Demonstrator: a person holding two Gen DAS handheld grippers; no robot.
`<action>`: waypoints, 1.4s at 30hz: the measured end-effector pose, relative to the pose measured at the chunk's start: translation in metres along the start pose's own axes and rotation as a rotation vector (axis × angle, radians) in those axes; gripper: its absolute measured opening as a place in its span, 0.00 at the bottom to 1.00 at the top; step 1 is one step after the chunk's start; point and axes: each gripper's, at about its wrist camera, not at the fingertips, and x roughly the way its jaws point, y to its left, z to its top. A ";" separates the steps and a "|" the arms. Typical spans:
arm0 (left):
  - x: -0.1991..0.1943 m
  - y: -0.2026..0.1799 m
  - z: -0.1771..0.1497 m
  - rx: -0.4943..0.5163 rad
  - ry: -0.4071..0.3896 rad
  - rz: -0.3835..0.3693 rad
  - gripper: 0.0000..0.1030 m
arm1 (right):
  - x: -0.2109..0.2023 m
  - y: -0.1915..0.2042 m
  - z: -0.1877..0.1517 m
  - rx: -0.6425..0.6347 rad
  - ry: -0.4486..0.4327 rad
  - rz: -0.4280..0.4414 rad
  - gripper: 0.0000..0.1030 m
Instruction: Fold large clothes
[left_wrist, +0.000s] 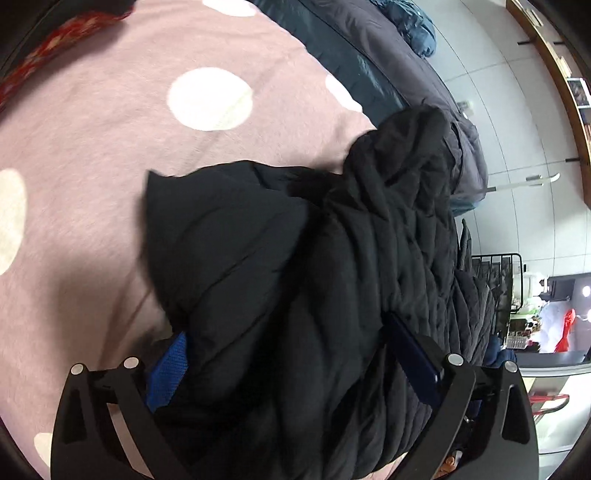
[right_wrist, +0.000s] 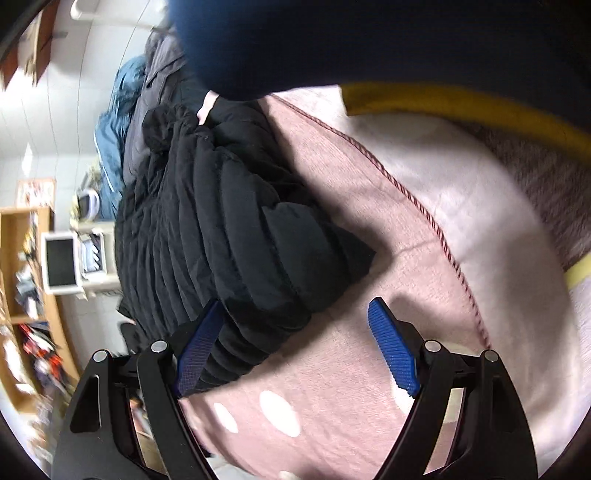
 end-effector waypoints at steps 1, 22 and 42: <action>-0.001 -0.004 0.000 0.005 -0.007 -0.005 0.93 | -0.001 0.005 0.000 -0.038 -0.004 -0.027 0.78; 0.021 -0.022 -0.007 0.151 0.085 0.199 0.95 | 0.063 0.086 0.080 -0.392 0.054 -0.166 0.86; 0.028 -0.039 -0.011 0.178 0.063 0.279 0.95 | 0.104 0.106 0.085 -0.427 0.092 -0.219 0.93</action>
